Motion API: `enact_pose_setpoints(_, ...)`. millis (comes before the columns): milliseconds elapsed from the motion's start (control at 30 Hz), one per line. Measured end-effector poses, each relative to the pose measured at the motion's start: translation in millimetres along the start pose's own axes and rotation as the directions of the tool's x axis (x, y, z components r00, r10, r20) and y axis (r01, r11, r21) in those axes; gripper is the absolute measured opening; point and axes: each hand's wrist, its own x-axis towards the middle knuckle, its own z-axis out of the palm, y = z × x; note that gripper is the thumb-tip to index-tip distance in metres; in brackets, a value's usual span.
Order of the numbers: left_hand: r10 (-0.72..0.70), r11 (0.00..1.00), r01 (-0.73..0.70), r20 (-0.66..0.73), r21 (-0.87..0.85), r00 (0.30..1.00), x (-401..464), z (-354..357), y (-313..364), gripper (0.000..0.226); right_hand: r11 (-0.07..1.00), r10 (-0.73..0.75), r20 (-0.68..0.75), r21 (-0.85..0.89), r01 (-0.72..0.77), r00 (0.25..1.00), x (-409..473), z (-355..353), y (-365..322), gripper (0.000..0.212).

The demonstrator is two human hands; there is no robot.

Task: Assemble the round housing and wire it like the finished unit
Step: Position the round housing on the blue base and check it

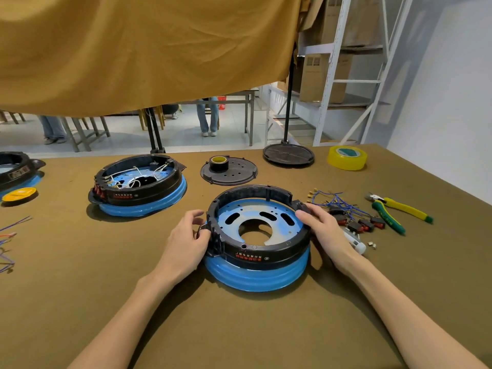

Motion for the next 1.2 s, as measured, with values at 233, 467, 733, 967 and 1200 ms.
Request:
enact_pose_setpoints(233,0.115,0.993,-0.115,-0.073,-0.003,0.991,-2,4,-1,0.053,1.0,-0.022,-0.119,-0.018,0.02,0.993,-9,6,-4,0.05)
enact_pose_setpoints(467,0.336,0.939,-0.331,0.044,-0.089,0.941,-8,3,3,0.035,0.997,-0.079,-0.06,-0.015,0.078,0.995,-31,12,-6,0.065)
enact_pose_setpoints(733,0.42,0.903,-0.427,-0.105,-0.05,0.901,-10,2,8,0.028,0.998,-0.05,0.045,-0.031,0.051,0.998,-20,11,-21,0.053)
enact_pose_setpoints(967,0.025,0.891,0.001,0.051,-0.454,0.998,4,10,7,0.042,0.999,-0.037,0.12,-0.018,0.039,0.992,-18,10,-27,0.049)
enact_pose_setpoints(1200,-0.066,0.863,0.09,0.065,-0.497,0.996,9,9,-2,0.03,1.0,-0.017,-0.007,-0.005,0.017,1.0,-7,9,-24,0.028)
